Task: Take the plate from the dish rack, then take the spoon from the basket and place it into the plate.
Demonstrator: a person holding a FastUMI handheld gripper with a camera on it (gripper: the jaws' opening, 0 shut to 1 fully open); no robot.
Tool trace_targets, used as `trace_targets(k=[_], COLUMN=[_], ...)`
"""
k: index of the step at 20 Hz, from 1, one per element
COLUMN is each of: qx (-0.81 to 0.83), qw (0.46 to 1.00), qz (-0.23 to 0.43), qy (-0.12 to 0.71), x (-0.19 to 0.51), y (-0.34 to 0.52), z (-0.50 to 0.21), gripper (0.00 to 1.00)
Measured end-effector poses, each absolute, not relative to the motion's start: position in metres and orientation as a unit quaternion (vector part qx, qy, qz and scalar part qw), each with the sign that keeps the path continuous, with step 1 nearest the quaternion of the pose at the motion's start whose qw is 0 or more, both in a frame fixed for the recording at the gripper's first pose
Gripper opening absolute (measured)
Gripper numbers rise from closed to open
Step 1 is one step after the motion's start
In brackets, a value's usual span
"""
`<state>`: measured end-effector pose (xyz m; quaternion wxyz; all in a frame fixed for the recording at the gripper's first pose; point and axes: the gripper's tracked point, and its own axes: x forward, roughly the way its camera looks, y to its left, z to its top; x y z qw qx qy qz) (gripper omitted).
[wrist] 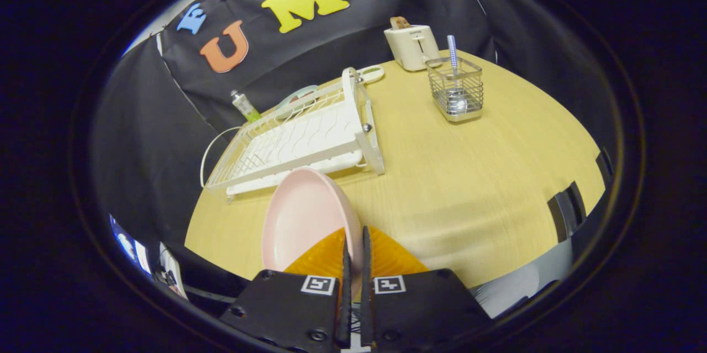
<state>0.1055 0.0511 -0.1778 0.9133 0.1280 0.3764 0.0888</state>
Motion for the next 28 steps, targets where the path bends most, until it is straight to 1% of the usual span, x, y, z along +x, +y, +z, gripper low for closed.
trace_targets(k=[5,9,10,11,12,15,16,18,25,28], qx=[0.125,0.087,0.083,0.079,0.071,0.034,0.024,0.015,-0.007,-0.010], qw=[0.912,0.932,0.937,0.942,0.948,0.968,0.973,0.981,0.996,0.998], qz=[0.101,0.062,0.061,0.064,0.067,0.059,0.060,0.059,0.055,0.030], qy=[0.376,0.347,0.335,0.321,0.304,0.243,0.223,0.185,0.077,0.044], x=[0.110,0.122,0.124,0.125,0.127,0.129,0.129,0.124,0.124,0.137], y=[0.046,0.031,0.030,0.031,0.032,0.022,0.021,0.016,-0.022,-0.058], z=[-0.192,-0.195,-0.192,-0.187,-0.183,-0.160,-0.153,-0.135,-0.073,-0.047], gripper=[0.16,0.21,0.22,0.31,0.38,0.80,0.84,0.99,0.99,1.00])
